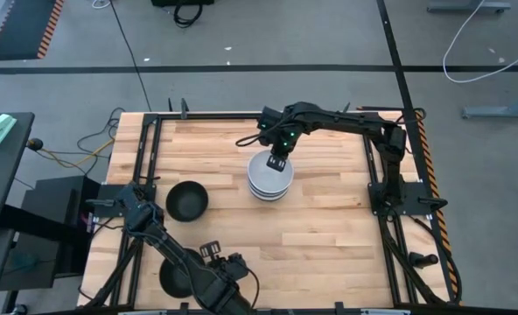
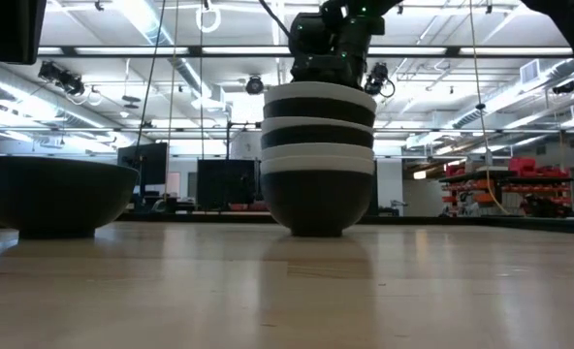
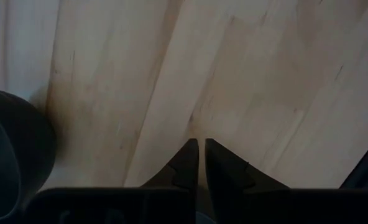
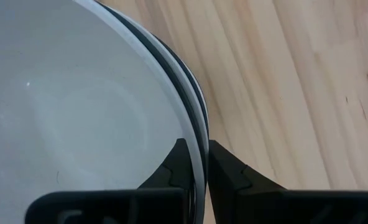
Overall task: Nest bowls inside each other
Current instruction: Stack the white stacked bowls on top of the black stacked bowls
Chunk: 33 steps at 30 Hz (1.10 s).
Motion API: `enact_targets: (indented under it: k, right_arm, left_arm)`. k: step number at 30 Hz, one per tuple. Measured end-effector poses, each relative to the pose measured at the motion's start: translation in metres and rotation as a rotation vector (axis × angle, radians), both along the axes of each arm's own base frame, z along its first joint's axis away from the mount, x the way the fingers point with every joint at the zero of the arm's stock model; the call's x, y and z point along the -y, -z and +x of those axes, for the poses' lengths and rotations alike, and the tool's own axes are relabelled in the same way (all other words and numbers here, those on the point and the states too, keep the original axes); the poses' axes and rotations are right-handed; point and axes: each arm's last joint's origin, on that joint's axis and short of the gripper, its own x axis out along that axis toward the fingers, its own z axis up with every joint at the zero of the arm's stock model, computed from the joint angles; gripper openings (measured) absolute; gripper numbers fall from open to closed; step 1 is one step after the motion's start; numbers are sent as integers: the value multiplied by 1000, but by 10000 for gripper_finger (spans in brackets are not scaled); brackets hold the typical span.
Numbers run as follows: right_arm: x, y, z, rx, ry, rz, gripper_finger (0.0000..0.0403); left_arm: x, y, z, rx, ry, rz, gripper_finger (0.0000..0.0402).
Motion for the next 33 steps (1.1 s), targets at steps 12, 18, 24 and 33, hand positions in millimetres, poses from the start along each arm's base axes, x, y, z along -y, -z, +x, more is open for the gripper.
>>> enact_targets:
  k: [12,18,24,33]
  right_arm:
    - [0,2,-11,-102,29,50,30]
    - [1,2,-12,-112,36,53,30]
    - [1,3,-13,-123,35,72,30]
    - [2,2,-9,-68,40,49,47]
  left_arm:
    - [0,0,0,0,0,0,26]
    - [0,0,0,2,1,2,23]
    - [-1,0,1,6,1,8,27]
    - [-2,0,2,34,9,40,16]
